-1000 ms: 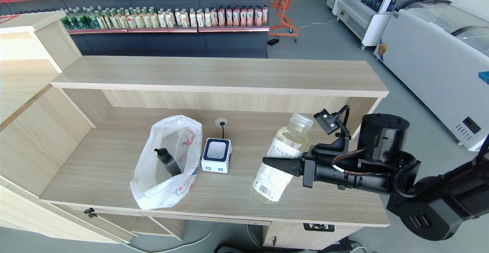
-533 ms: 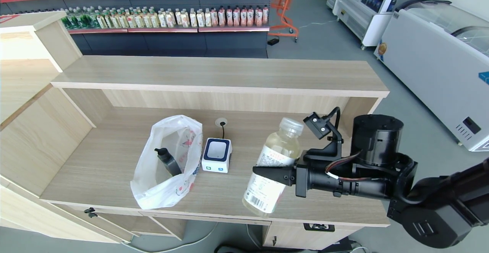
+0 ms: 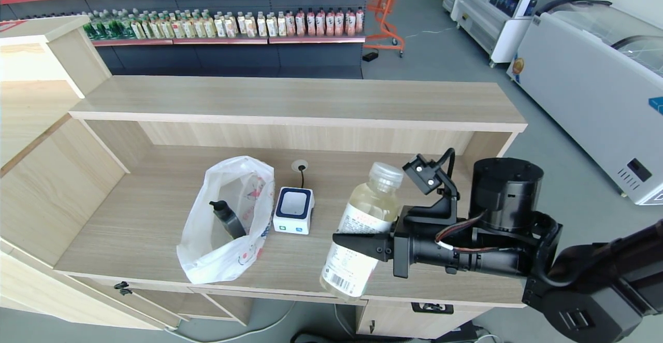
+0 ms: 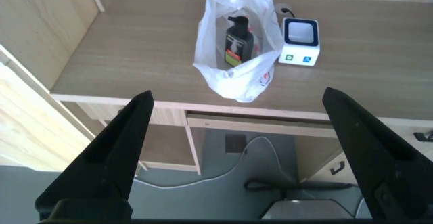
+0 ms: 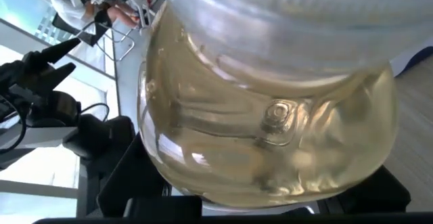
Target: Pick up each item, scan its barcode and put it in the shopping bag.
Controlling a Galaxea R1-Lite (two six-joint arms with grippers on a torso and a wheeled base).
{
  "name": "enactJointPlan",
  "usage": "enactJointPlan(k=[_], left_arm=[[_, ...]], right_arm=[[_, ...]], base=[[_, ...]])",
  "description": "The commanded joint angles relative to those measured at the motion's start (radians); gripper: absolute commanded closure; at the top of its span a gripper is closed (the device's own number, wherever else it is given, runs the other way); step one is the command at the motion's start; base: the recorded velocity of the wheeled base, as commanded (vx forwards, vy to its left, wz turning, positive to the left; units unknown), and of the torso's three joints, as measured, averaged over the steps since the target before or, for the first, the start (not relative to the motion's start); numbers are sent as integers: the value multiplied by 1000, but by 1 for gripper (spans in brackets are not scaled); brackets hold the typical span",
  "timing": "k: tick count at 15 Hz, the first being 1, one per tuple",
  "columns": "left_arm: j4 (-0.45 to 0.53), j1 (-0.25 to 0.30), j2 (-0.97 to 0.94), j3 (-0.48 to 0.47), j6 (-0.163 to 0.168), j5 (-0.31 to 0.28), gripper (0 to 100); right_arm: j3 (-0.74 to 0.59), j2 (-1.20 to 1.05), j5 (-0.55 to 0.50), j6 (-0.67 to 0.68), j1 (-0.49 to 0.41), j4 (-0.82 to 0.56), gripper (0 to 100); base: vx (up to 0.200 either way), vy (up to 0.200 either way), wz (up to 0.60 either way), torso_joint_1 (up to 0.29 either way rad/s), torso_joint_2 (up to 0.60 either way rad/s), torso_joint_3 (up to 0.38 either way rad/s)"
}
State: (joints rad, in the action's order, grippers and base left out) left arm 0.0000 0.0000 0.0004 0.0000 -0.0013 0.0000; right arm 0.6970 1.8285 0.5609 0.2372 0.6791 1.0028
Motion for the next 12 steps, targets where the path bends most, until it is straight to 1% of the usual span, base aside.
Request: enactJointPlan(k=[1, 5, 12], left_arm=[[0, 0, 0, 0, 0, 0, 0], [0, 0, 0, 0, 0, 0, 0], [0, 0, 0, 0, 0, 0, 0]], right_arm=[[2, 5, 4, 2, 3, 0, 100], [9, 11, 22, -1, 2, 0, 100], [30, 6, 17, 2, -9, -6, 100]], base=[[0, 0, 0, 0, 0, 0], [0, 0, 0, 0, 0, 0], [0, 0, 0, 0, 0, 0]])
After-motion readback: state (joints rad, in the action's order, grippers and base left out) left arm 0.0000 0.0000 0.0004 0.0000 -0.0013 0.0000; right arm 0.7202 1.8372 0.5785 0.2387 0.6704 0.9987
